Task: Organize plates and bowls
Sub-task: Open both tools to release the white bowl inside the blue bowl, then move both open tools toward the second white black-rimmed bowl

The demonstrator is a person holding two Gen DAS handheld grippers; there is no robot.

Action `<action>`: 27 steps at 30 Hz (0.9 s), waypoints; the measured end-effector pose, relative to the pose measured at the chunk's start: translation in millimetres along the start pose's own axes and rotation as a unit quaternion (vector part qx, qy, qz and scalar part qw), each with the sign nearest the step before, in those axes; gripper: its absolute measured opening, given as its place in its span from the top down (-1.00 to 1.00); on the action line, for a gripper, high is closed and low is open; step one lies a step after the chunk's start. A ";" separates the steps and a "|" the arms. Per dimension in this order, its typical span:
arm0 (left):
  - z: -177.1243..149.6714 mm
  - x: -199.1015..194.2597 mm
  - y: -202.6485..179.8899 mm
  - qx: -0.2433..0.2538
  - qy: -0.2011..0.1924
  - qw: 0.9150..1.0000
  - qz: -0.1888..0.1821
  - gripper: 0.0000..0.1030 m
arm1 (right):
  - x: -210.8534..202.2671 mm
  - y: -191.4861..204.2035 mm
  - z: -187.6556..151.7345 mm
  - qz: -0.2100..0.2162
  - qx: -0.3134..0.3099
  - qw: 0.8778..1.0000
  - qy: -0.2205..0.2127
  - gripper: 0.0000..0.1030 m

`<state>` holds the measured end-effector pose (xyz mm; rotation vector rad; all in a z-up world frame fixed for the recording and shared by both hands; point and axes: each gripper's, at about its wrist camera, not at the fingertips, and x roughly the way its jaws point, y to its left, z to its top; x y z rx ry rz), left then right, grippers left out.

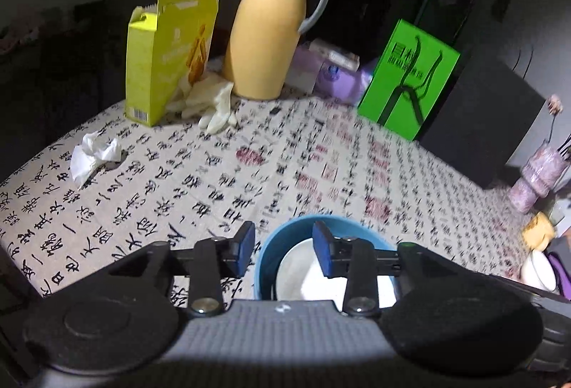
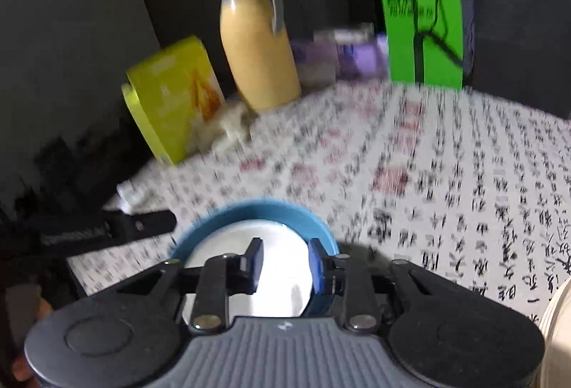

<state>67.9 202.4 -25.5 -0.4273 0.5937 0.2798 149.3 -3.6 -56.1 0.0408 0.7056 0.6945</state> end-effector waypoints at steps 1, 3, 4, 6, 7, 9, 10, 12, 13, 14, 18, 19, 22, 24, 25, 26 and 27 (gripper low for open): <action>-0.9 -2.6 -0.4 -0.001 -0.008 1.000 -0.002 0.10 | -7.2 -2.3 -1.7 0.004 0.000 1.000 -0.020 0.24; -3.0 -7.5 -2.5 0.003 -0.027 1.000 0.002 -0.17 | -19.3 -8.7 -4.9 0.001 0.000 0.998 -0.057 -0.13; -4.0 -9.6 -4.3 0.007 -0.035 0.999 0.005 -0.25 | -23.7 -12.9 -6.7 -0.005 -0.002 0.997 -0.073 -0.21; -6.0 -12.5 -9.6 0.019 -0.048 0.999 0.014 -0.43 | -30.8 -23.0 -11.9 -0.022 -0.002 0.996 -0.091 -0.47; -6.9 -13.3 -12.9 0.025 -0.053 0.998 0.020 -0.49 | -33.5 -29.9 -15.6 -0.030 0.008 0.995 -0.095 -0.52; -9.0 -14.9 -18.8 0.032 -0.062 0.997 0.023 -0.64 | -38.4 -46.5 -24.8 -0.030 0.029 0.994 -0.104 -0.70; -10.2 -16.0 -22.1 0.034 -0.068 0.997 0.021 -0.69 | -40.1 -54.3 -28.8 -0.031 0.038 0.993 -0.106 -0.74; -12.7 -18.4 -28.6 0.035 -0.080 0.996 0.018 -1.00 | -44.3 -66.7 -35.4 -0.042 0.047 0.992 -0.111 -0.79; -14.1 -19.6 -31.6 0.034 -0.088 0.995 0.017 -1.00 | -47.0 -70.9 -38.6 -0.046 0.049 0.991 -0.116 -0.80; -15.7 -20.4 -34.1 0.031 -0.094 0.995 0.017 -1.00 | -50.0 -74.6 -40.8 -0.047 0.048 0.990 -0.121 -0.87; -19.3 -19.1 -43.9 0.029 -0.082 0.996 0.004 -1.00 | -63.6 -82.5 -49.3 -0.054 0.041 0.988 -0.137 -1.00; -20.7 -19.7 -46.0 0.028 -0.083 0.996 0.004 -1.00 | -66.5 -84.4 -50.4 -0.057 0.039 0.987 -0.142 -1.00; -24.6 -20.9 -52.4 0.027 -0.087 0.996 0.003 -1.00 | -74.5 -89.4 -55.2 -0.059 0.037 0.986 -0.152 -1.00; -27.0 -20.8 -57.4 0.028 -0.087 0.996 0.002 -1.00 | -78.3 -94.3 -57.1 -0.060 0.040 0.985 -0.155 -1.00; -28.3 -20.7 -60.1 0.029 -0.087 0.996 0.003 -1.00 | -80.3 -96.7 -58.2 -0.062 0.042 0.985 -0.157 -1.00; -29.8 -20.8 -63.1 0.031 -0.087 0.996 0.003 -1.00 | -83.7 -98.8 -60.1 -0.064 0.044 0.984 -0.162 -1.00; -30.9 -20.4 -65.9 0.034 -0.087 0.996 0.004 -1.00 | -87.1 -101.0 -62.0 -0.066 0.047 0.982 -0.170 -1.00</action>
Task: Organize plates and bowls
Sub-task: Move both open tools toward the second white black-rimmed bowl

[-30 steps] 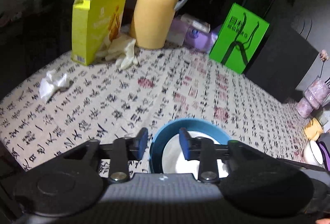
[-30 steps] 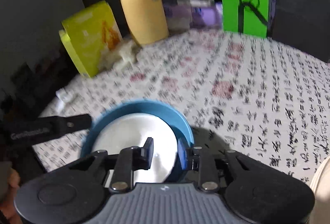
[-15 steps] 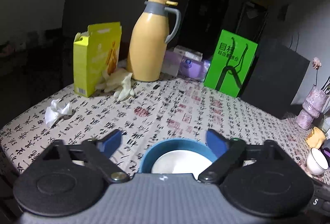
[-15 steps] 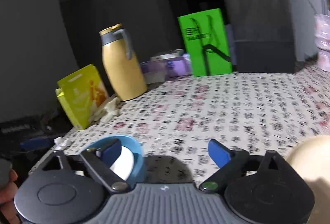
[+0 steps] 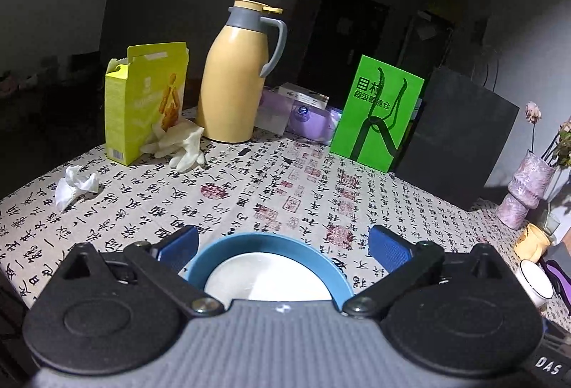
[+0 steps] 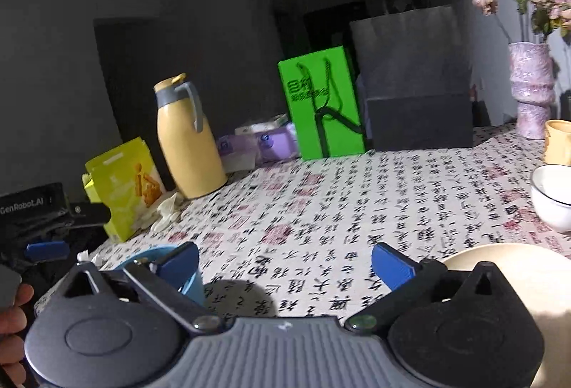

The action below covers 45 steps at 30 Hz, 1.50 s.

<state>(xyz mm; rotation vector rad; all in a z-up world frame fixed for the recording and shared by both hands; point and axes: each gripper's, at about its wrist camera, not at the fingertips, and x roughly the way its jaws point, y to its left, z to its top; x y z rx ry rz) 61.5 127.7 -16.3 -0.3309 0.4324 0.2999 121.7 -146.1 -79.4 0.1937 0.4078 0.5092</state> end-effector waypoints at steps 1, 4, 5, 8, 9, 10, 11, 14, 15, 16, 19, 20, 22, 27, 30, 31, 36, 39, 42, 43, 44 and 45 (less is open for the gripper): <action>-1.0 -0.1 -3.1 0.003 0.000 1.000 0.000 -1.00 | -3.7 -1.8 -0.8 -0.002 0.002 1.000 -0.009 -1.00; -4.3 -0.2 -11.7 0.009 0.002 1.000 0.000 -1.00 | -12.5 -5.5 -2.5 -0.009 -0.001 1.000 -0.029 -1.00; -5.2 -0.7 -14.4 0.010 0.001 1.000 -0.002 -1.00 | -14.2 -6.9 -2.7 -0.011 -0.001 0.999 -0.032 -1.00; -8.1 -2.2 -21.6 0.007 -0.002 1.000 -0.008 -1.00 | -18.4 -13.1 -3.2 -0.013 0.003 0.999 -0.034 -1.00; -9.2 -2.2 -23.5 0.003 -0.002 1.000 -0.011 -1.00 | -19.7 -15.7 -3.6 -0.012 0.005 0.999 -0.035 -1.00; -10.3 -2.2 -25.2 0.001 -0.001 1.000 -0.014 -1.00 | -20.9 -18.6 -3.7 -0.011 0.009 0.999 -0.035 -1.00; -11.2 -2.4 -27.1 -0.001 -0.001 1.000 -0.017 -1.00 | -22.1 -21.4 -3.7 -0.011 0.014 0.999 -0.036 -1.00; -13.7 -4.0 -33.9 0.006 -0.005 1.000 -0.015 -1.00 | -27.5 -27.9 -3.8 -0.013 0.022 0.999 -0.040 -1.00; -13.7 -4.3 -35.8 0.008 -0.005 1.000 -0.016 -1.00 | -28.9 -29.7 -3.6 -0.013 0.024 0.999 -0.041 -1.00; -13.9 -4.8 -38.0 0.010 -0.005 1.000 -0.017 -1.00 | -30.1 -31.6 -3.6 -0.014 0.025 0.999 -0.042 -1.00; -14.8 -6.2 -44.3 0.016 -0.004 1.000 -0.020 -1.00 | -33.4 -36.5 -3.7 -0.017 0.030 0.998 -0.043 -1.00; -15.8 -7.2 -46.2 0.019 -0.005 1.000 -0.021 -1.00 | -35.6 -37.2 -4.5 -0.018 0.032 0.998 -0.044 -1.00; -17.5 -8.8 -49.1 0.022 -0.007 0.999 -0.025 -1.00 | -37.0 -39.9 -4.2 -0.021 0.035 0.998 -0.044 -1.00; -19.7 -9.4 -53.9 0.018 -0.005 0.999 -0.035 -1.00 | -38.6 -45.7 -4.0 -0.029 0.040 0.998 -0.041 -1.00; -20.6 -10.3 -58.8 0.026 -0.010 0.999 -0.038 -1.00 | -40.9 -47.3 -3.3 -0.036 0.039 0.998 -0.040 -1.00; -20.7 -10.8 -60.4 0.029 -0.012 0.999 -0.039 -1.00 | -42.0 -47.7 -3.2 -0.039 0.038 0.998 -0.039 -1.00; -19.3 -14.0 -64.9 0.032 -0.019 0.998 -0.051 -1.00 | -45.8 -48.6 -1.2 -0.052 0.034 0.997 -0.037 -1.00; -18.3 -14.4 -66.3 0.034 -0.020 0.998 -0.055 -1.00 | -49.0 -47.9 0.8 -0.055 0.031 0.997 -0.035 -1.00; -18.4 -15.1 -68.9 0.045 -0.026 0.997 -0.056 -1.00 | -52.6 -46.4 2.7 -0.061 0.022 0.997 -0.034 -1.00; -18.7 -14.9 -69.0 0.046 -0.026 0.997 -0.058 -1.00 | -53.4 -46.3 3.2 -0.063 0.020 0.997 -0.033 -1.00; -19.0 -14.7 -69.1 0.046 -0.026 0.997 -0.062 -1.00 | -53.9 -46.5 4.1 -0.065 0.017 0.997 -0.031 -1.00; -19.4 -14.0 -69.5 0.047 -0.025 0.996 -0.066 -1.00 | -54.5 -46.4 5.1 -0.068 0.014 0.997 -0.030 -1.00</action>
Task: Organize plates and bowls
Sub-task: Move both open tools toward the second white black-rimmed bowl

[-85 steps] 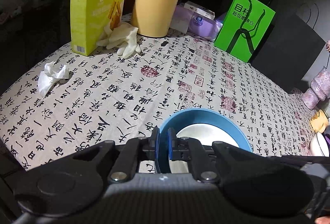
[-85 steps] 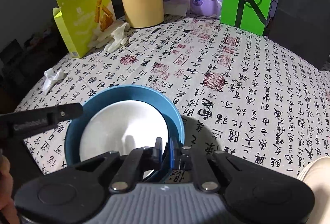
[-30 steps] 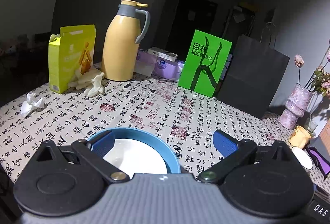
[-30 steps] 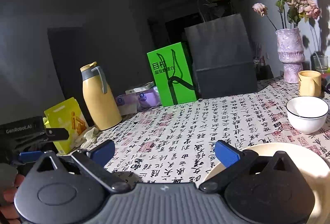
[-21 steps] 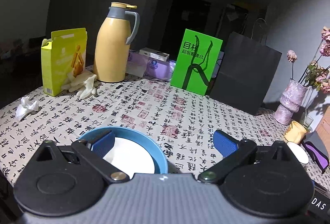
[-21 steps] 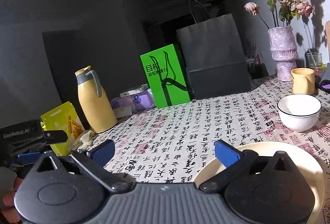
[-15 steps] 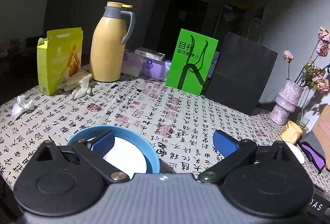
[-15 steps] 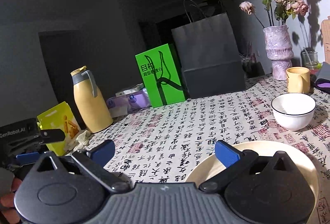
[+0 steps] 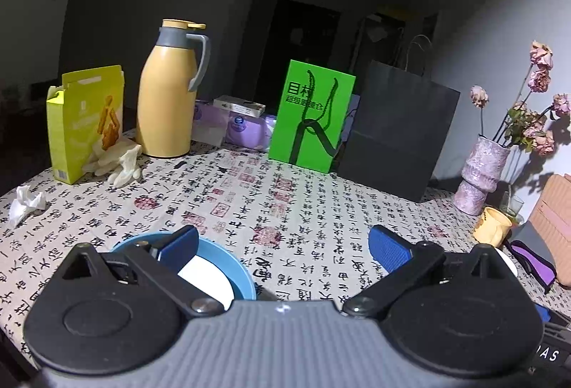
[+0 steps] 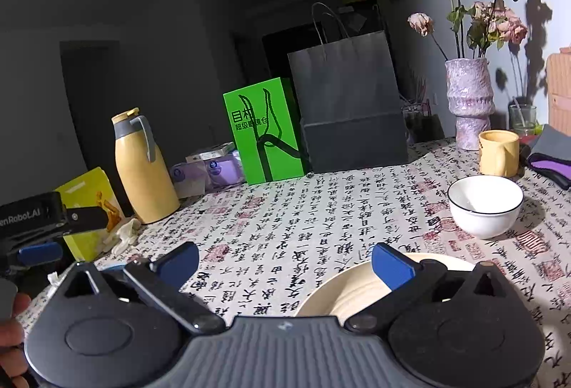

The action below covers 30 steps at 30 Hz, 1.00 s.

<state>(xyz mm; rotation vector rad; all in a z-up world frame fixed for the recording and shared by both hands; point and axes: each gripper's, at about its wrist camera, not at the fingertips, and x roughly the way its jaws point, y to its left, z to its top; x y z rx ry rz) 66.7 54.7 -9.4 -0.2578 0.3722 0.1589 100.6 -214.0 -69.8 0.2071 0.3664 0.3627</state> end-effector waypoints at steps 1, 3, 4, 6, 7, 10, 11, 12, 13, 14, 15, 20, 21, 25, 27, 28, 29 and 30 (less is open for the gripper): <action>-0.4 0.6 0.0 0.001 0.000 1.000 -0.003 -1.00 | -0.8 -0.4 0.7 -0.003 -0.003 1.000 0.000 -1.00; -1.7 2.3 0.2 0.002 0.000 1.000 -0.007 -1.00 | -1.9 -2.0 2.3 -0.007 -0.006 1.000 0.000 -1.00; -2.2 3.7 0.2 0.002 0.002 1.000 -0.010 -1.00 | -2.4 -3.1 3.2 -0.009 -0.007 1.000 0.000 -1.00; -2.7 6.8 0.2 0.003 0.009 1.000 -0.015 -1.00 | -2.6 -6.3 4.6 -0.015 -0.007 1.000 0.000 -1.00; -2.8 8.1 0.2 0.004 0.011 1.000 -0.018 -1.00 | -2.4 -8.0 5.5 -0.017 -0.007 1.000 0.001 -1.00; -3.2 11.2 -0.5 0.004 0.013 1.000 -0.024 -1.00 | -0.4 -14.3 7.3 -0.025 -0.006 1.000 0.003 -1.00; -3.2 12.7 -1.1 0.004 0.014 1.000 -0.026 -1.00 | 0.7 -17.2 8.0 -0.027 -0.006 1.000 0.004 -1.00; -3.3 14.3 -1.9 0.004 0.015 0.999 -0.028 -1.00 | 1.8 -19.7 9.0 -0.031 -0.005 1.000 0.005 -1.00; -3.3 16.0 -2.9 0.005 0.017 0.999 -0.030 -1.00 | 2.8 -23.0 10.1 -0.034 -0.004 0.999 0.006 -1.00; -3.3 17.5 -4.1 0.005 0.018 0.999 -0.032 -1.00 | 4.2 -25.6 11.0 -0.037 -0.003 0.999 0.007 -1.00; -3.2 19.6 -5.5 0.006 0.019 0.999 -0.035 -1.00 | 5.3 -28.6 12.1 -0.040 -0.002 0.999 0.008 -1.00; -2.4 29.7 -15.0 0.010 0.024 0.999 -0.048 -1.00 | 10.3 -44.8 17.5 -0.055 0.002 0.998 0.009 -1.00; -2.3 32.0 -17.2 0.010 0.025 0.998 -0.052 -1.00 | 11.0 -47.9 18.6 -0.059 0.001 0.998 0.009 -1.00; -0.5 43.5 -26.9 0.005 0.036 0.997 -0.064 -1.00 | 13.1 -60.8 23.6 -0.072 -0.002 0.997 0.008 -1.00; 0.8 48.2 -32.2 0.006 0.039 0.997 -0.068 -1.00 | 13.3 -67.6 26.1 -0.077 -0.003 0.997 0.006 -1.00; 1.1 50.3 -35.0 0.007 0.040 0.997 -0.069 -1.00 | 13.7 -70.9 27.2 -0.080 -0.004 0.997 0.005 -1.00; 1.3 52.4 -37.6 0.008 0.040 0.997 -0.071 -1.00 | 14.3 -74.6 28.6 -0.082 -0.006 0.997 0.005 -1.00; 1.4 53.8 -40.2 0.008 0.040 0.997 -0.073 -1.00 | 14.9 -77.5 29.5 -0.084 -0.008 0.996 0.006 -1.00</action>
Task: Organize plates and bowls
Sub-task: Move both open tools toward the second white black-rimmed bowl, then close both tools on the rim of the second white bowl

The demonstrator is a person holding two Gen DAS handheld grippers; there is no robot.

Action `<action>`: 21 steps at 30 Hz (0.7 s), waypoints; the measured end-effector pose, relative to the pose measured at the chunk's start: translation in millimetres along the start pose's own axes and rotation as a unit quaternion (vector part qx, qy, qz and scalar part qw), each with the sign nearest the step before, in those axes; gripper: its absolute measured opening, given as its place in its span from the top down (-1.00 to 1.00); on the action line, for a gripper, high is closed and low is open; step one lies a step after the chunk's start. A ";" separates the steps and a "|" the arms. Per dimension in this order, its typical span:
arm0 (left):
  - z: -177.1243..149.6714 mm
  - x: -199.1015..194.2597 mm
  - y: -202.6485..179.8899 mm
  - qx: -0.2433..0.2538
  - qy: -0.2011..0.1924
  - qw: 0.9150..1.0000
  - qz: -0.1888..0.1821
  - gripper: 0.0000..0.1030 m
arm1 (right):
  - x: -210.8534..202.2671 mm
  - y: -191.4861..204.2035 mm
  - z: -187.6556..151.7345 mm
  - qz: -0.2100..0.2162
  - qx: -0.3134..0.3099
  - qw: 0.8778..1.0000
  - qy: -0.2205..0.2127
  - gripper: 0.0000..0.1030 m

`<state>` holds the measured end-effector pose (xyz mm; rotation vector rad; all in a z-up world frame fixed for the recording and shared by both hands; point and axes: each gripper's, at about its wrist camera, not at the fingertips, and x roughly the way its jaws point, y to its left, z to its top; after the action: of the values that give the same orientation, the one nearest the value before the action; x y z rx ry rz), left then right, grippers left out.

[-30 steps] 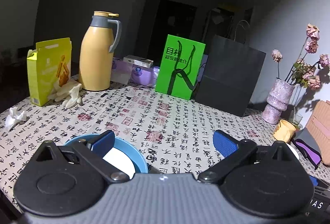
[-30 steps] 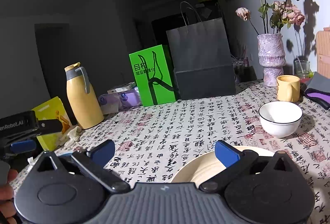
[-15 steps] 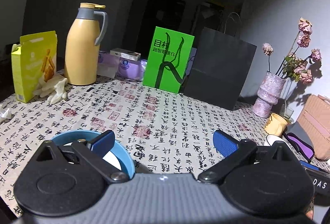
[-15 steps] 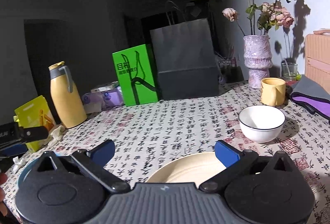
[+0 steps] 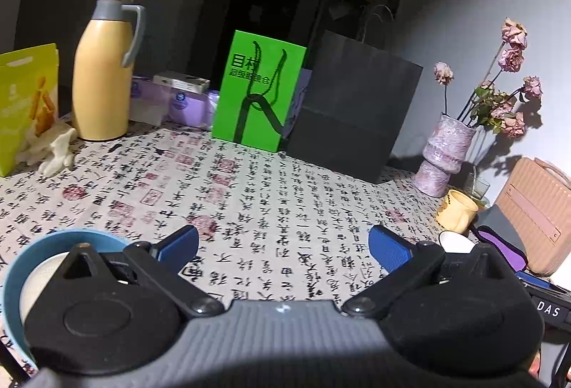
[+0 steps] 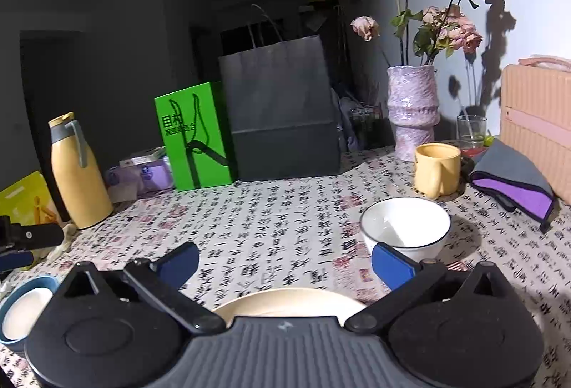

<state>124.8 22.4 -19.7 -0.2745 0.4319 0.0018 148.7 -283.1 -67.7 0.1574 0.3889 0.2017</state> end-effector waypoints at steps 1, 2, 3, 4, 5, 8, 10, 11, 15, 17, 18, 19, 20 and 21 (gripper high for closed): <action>-0.4 1.0 -2.0 0.000 -0.002 1.000 -0.005 -1.00 | 1.5 -2.4 0.7 -0.002 -0.004 1.000 0.000 -1.00; -0.5 2.5 -4.1 0.000 -0.003 1.000 -0.011 -1.00 | 3.3 -3.8 1.8 -0.005 -0.010 1.000 0.001 -1.00; -0.6 4.4 -6.4 0.000 -0.003 1.000 -0.014 -1.00 | 4.9 -5.6 2.5 -0.008 -0.016 1.000 0.001 -1.00; -0.6 6.2 -8.8 0.001 -0.003 1.000 -0.016 -1.00 | 6.6 -7.5 3.4 -0.011 -0.021 1.000 0.002 -1.00; -0.6 8.4 -11.6 0.002 -0.002 1.000 -0.016 -1.00 | 8.5 -9.3 4.6 -0.012 -0.025 1.000 0.002 -1.00; 0.5 15.4 -19.2 0.003 0.002 1.000 -0.024 -1.00 | 12.4 -14.3 7.5 -0.017 -0.034 0.999 0.003 -1.00; 1.5 19.9 -25.1 0.006 0.004 1.000 -0.028 -1.00 | 14.5 -17.8 8.6 -0.021 -0.040 0.999 0.003 -1.00; 1.9 22.2 -28.5 0.009 0.005 0.999 -0.031 -1.00 | 15.7 -20.3 9.2 -0.023 -0.042 0.999 0.004 -1.00; 2.1 28.8 -43.5 0.020 0.005 0.999 -0.046 -1.00 | 19.7 -30.1 12.4 -0.029 -0.042 0.999 0.004 -1.00; 2.2 32.4 -49.8 0.021 0.007 0.998 -0.053 -1.00 | 21.7 -34.7 13.8 -0.031 -0.039 0.999 0.003 -1.00; 2.6 34.6 -53.3 0.021 0.009 0.998 -0.056 -1.00 | 22.8 -37.1 14.5 -0.031 -0.037 0.999 0.003 -1.00; 2.7 36.7 -56.8 0.021 0.011 0.998 -0.058 -1.00 | 23.8 -38.9 15.0 -0.032 -0.037 0.999 0.003 -1.00; 2.8 38.4 -59.9 0.021 0.013 0.998 -0.061 -1.00 | 24.6 -40.9 15.4 -0.032 -0.038 0.999 0.004 -1.00; 3.1 40.4 -63.2 0.022 0.013 0.998 -0.063 -1.00 | 25.4 -42.4 15.9 -0.033 -0.039 0.999 0.004 -1.00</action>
<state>166.6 -39.9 -17.1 -0.2576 0.4403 -0.1344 184.9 -320.3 -70.3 0.0677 0.3935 0.1522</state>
